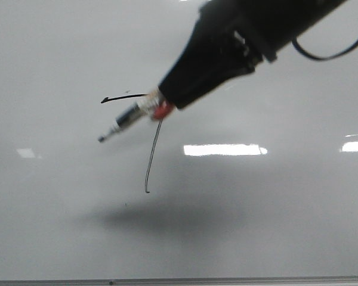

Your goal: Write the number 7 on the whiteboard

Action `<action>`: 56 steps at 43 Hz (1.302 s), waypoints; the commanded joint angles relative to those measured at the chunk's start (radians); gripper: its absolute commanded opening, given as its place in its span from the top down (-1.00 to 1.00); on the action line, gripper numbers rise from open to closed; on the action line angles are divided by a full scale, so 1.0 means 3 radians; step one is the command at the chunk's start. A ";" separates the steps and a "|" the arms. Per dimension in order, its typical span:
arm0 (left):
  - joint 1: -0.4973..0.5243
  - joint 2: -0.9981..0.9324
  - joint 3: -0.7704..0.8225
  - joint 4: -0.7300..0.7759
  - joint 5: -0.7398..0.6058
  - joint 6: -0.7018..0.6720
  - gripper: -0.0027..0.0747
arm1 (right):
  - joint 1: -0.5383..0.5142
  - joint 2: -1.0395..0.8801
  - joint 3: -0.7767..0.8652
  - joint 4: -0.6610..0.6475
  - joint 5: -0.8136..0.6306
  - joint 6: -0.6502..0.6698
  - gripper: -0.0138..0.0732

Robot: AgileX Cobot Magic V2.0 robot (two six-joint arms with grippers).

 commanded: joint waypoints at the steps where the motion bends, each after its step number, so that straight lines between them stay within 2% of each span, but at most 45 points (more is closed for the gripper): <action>1: -0.0023 0.0020 -0.0093 -0.0054 -0.0331 -0.0029 0.98 | -0.0007 -0.0311 -0.0159 0.0243 0.0175 -0.0138 0.84; 5: -0.0023 0.0124 -0.0163 -0.0054 -0.0281 -0.0029 0.97 | 0.0000 -0.0428 -0.0187 0.0139 0.0209 -0.0138 0.83; 7: -0.0023 0.0256 -0.0260 -0.0015 -0.0191 -0.0029 0.89 | 0.0049 -0.0465 -0.0194 0.0013 0.0216 -0.0138 0.82; 9: -0.0023 0.0399 -0.0358 0.0069 -0.0115 -0.0029 0.73 | 0.0133 -0.0477 -0.0194 -0.0104 0.0207 -0.0138 0.82; 15: -0.0023 0.0886 -0.0658 0.0200 0.0014 -0.0013 -0.09 | 0.0497 -0.0477 -0.0195 -0.0361 0.0050 -0.0138 0.82; 18: -0.0023 0.1088 -0.0749 0.0200 0.0019 0.0010 -0.29 | 0.0664 -0.0477 -0.0198 -0.0383 -0.0068 -0.0138 0.82; 19: -0.0023 0.1163 -0.0770 0.0200 0.0019 0.0028 -0.30 | 0.0726 -0.0477 -0.0202 -0.0383 -0.0099 -0.0138 0.82; 22: -0.0023 0.1332 -0.0812 0.0200 0.0028 0.0144 -0.27 | 0.0860 -0.0477 -0.0233 -0.0383 -0.0151 -0.0138 0.82; 28: -0.0023 0.1571 -0.0826 0.0200 0.0034 0.0182 -0.06 | 0.1024 -0.0477 -0.0337 -0.0383 -0.0159 -0.0138 0.82; 36: -0.0023 0.1622 -0.0826 0.0200 0.0034 0.0182 0.17 | 0.1074 -0.0477 -0.0389 -0.0550 -0.0185 -0.0138 0.82; 49: -0.0023 0.1622 -0.0826 0.0200 -0.0002 0.0182 0.27 | 0.1074 -0.0455 -0.0389 -0.0759 -0.0206 -0.0135 0.82; 52: -0.0023 0.1622 -0.0826 0.0200 -0.0035 0.0182 0.40 | 0.1074 -0.0443 -0.0389 -0.0763 -0.0196 -0.0135 0.82; 56: -0.0023 0.1622 -0.0826 0.0200 -0.0077 0.0182 0.69 | 0.1074 -0.0439 -0.0389 -0.0763 -0.0180 -0.0135 0.82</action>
